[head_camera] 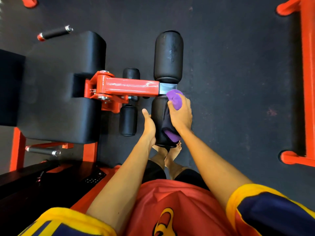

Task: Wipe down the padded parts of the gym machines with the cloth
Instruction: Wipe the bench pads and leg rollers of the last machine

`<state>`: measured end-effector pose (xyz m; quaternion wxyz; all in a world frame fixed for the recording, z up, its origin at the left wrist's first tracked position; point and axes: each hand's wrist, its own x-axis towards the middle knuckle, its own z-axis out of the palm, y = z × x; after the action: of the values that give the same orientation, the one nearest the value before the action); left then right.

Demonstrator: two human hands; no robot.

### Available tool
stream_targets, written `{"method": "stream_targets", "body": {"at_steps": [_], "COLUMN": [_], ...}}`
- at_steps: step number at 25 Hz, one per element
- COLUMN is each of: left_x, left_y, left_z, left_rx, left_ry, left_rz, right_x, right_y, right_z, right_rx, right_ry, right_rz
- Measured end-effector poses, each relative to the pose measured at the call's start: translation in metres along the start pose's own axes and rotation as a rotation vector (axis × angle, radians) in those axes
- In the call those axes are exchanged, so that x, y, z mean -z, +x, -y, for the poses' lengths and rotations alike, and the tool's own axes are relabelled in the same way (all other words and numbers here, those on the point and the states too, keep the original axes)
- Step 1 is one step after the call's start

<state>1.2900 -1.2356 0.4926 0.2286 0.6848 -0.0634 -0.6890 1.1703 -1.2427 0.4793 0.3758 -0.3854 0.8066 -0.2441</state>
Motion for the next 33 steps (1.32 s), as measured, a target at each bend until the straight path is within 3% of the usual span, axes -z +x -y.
{"method": "stream_targets", "body": {"at_steps": [3,13,19,24,28,33], "left_x": [-0.002,-0.045,-0.087,-0.111,-0.126,-0.135], "left_y": [-0.007,-0.004,0.024,0.060,0.083,0.099], "left_z": [-0.009,-0.089,-0.133,-0.172,-0.186,-0.194], "left_rx": [0.010,-0.232,-0.351,-0.317,-0.261,-0.224], "left_ry": [-0.055,0.050,0.127,0.188,0.213,0.201], "left_rz": [-0.034,-0.065,-0.111,-0.229,-0.258,-0.319], "right_x": [0.015,0.039,0.034,0.038,0.036,0.036], "right_y": [0.015,0.020,0.062,0.097,0.156,0.240], "right_z": [0.007,0.047,0.049,0.056,0.067,0.106], "right_rx": [-0.148,0.015,0.142,0.133,0.249,0.241], "right_ry": [0.129,0.144,0.084,-0.100,0.010,0.023], "right_rz": [0.057,-0.018,0.035,0.160,0.161,0.145]}}
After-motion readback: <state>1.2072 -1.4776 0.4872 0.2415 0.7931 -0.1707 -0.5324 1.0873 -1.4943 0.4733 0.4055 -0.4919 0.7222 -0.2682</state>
